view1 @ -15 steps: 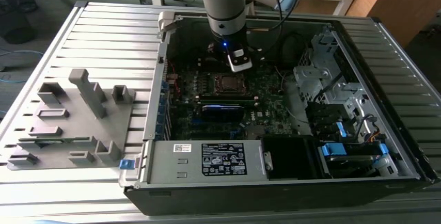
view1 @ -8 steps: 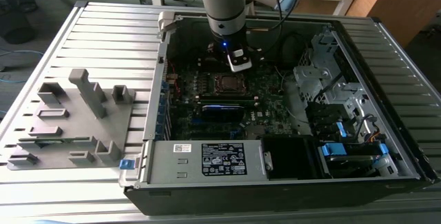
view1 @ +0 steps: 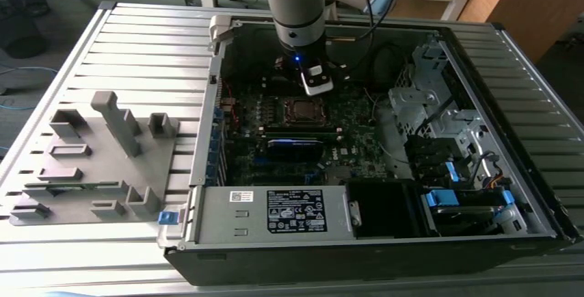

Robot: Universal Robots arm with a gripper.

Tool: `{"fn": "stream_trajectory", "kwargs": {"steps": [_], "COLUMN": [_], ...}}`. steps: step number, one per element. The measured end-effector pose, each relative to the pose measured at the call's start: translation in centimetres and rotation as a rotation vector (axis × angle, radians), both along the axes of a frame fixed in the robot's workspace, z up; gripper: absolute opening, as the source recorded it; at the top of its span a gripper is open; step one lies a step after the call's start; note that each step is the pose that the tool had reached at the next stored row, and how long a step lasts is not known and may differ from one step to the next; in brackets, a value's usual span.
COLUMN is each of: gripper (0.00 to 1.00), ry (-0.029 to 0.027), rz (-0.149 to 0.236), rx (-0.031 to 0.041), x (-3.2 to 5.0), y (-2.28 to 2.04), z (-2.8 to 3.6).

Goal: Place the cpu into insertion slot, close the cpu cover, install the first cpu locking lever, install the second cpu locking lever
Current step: 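Install the first cpu locking lever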

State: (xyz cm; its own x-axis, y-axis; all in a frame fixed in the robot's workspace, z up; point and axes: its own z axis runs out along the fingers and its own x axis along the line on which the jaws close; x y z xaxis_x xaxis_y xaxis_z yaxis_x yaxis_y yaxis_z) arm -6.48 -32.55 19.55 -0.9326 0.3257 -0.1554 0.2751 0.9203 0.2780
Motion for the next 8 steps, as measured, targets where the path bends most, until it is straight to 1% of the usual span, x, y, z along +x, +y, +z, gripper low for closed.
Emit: {"fn": "stream_trajectory", "kwargs": {"steps": [3,4,8], "gripper": [0.11,0.11,0.11], "ry": [-0.0028,-0.0034,-0.0048], "rz": [0.0,0.0,0.0], "rx": [0.0075,0.0086,0.009], "x": [-0.02,-0.01,-0.02], "y": [0.0,0.01,-0.04], "z": [-0.01,-0.02,-0.02]}}
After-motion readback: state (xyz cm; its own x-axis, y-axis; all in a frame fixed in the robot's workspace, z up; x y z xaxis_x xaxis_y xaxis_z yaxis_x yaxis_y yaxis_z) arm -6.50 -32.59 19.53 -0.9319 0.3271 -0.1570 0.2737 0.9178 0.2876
